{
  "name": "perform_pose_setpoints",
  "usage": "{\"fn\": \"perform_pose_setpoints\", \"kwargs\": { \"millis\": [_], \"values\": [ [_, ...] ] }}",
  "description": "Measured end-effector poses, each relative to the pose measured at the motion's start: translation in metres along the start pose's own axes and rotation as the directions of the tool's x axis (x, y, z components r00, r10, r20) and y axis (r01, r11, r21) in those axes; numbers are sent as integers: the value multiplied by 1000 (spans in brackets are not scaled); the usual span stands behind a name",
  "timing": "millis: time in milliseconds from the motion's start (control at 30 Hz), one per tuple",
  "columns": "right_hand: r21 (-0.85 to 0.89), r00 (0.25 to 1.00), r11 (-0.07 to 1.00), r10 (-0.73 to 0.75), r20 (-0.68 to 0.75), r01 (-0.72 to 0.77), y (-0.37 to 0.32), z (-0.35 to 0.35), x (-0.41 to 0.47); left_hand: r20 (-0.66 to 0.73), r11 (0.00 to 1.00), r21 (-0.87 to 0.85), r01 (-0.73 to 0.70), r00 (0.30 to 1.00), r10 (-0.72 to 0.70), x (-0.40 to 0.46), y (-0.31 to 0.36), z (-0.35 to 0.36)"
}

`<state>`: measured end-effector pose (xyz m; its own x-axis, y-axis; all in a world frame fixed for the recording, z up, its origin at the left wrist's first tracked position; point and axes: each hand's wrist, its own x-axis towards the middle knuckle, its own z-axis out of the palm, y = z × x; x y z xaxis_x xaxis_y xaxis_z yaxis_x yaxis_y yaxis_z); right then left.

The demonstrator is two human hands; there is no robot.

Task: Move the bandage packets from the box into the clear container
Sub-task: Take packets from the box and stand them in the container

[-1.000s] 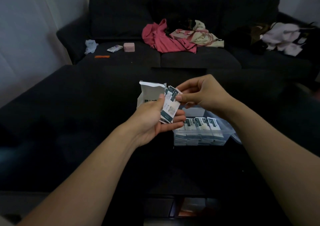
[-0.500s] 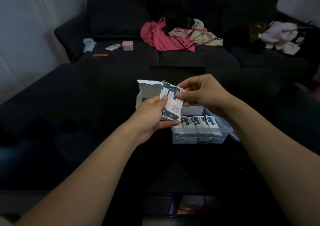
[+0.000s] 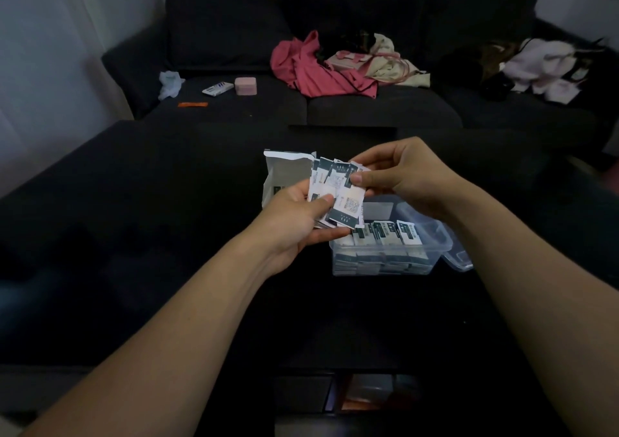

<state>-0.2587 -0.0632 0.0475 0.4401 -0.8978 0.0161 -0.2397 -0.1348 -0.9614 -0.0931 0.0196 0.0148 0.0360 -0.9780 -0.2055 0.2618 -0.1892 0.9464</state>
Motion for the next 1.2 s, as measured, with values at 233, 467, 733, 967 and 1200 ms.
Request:
{"fn": "perform_pose_setpoints", "kwargs": {
  "millis": [233,467,733,967,1200],
  "values": [
    [37,1000,999,15,26,-16,2,4,1,-52,1000,-18,-8,999,7,4,-4,-5],
    [24,999,999,29,15,-29,0,0,0,-64,1000,-7,2,998,-3,6,-4,-5],
    [96,996,991,89,-1,-88,2,0,1,-49,998,-51,40,998,-43,5,-1,0],
    [100,998,993,66,-22,-63,3,3,2,-110,998,-67,-9,994,1,4,0,-2],
    [131,994,985,112,9,-113,9,-20,5,-152,998,-38,-45,988,38,3,2,-3]
  ]
}}
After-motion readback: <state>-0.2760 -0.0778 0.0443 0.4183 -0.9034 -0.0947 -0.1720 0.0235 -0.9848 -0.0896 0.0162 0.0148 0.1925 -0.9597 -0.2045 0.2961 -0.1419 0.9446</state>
